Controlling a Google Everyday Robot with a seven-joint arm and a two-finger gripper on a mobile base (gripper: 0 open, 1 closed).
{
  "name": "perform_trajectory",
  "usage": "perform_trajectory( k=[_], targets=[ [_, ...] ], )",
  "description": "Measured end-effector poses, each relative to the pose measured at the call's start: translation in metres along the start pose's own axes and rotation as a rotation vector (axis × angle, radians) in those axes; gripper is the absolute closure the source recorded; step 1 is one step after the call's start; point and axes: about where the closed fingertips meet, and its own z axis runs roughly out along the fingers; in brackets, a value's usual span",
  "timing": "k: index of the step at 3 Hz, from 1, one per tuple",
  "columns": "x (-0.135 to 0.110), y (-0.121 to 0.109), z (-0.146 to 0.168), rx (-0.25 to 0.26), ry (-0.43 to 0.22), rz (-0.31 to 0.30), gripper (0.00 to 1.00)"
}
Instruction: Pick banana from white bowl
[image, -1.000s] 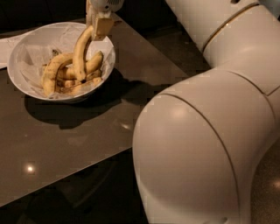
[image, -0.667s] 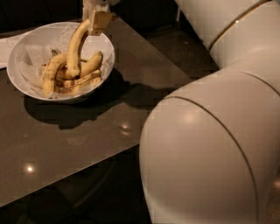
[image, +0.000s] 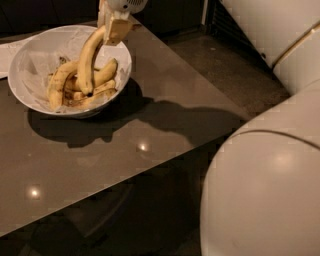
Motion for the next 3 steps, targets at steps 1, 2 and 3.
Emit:
perform_trajectory(
  k=[1, 2, 3],
  targets=[
    [-0.002, 0.001, -0.013, 0.025, -0.008, 0.014, 1.00],
    [0.002, 0.013, -0.040, 0.072, -0.002, 0.086, 1.00],
    [0.003, 0.032, -0.066, 0.114, 0.009, 0.161, 1.00]
  ],
)
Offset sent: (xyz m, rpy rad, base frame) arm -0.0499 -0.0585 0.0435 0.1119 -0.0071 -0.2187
